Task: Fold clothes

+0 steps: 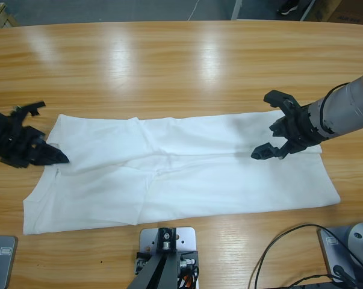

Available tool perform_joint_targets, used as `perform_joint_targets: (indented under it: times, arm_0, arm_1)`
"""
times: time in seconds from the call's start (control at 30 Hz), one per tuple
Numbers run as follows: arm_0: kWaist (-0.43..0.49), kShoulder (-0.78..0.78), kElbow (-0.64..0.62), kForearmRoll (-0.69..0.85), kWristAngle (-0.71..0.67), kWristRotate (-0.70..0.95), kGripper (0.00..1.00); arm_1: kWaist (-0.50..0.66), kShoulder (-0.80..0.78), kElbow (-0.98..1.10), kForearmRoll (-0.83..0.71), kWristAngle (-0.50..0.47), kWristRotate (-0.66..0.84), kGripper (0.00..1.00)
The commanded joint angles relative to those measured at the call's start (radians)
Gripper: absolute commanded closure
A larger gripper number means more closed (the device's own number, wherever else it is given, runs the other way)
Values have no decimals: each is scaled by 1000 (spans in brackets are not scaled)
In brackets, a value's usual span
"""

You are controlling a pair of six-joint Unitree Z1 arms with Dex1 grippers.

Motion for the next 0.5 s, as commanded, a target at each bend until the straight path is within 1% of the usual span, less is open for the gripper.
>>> perform_joint_targets:
  times: [0.03,0.1,0.17,0.33,0.43,0.5]
  arm_0:
    - [-64,-69,1,-154,40,392,55]
    - [-112,-70,14,-154,22,497,48]
    - [-175,-43,20,-153,22,653,50]
    - [-332,83,25,-148,108,771,41]
    - [-348,149,31,-150,139,778,41]
    - [-348,164,29,-163,165,791,41]
  arm_1:
    - [37,-55,-59,85,11,-131,10]
    - [47,-62,-63,90,9,-200,51]
    - [48,-64,-63,98,7,-216,63]
    - [48,-65,-68,119,6,-214,73]
    - [48,-62,-63,124,7,-214,73]
    - [48,-59,-62,124,8,-214,73]
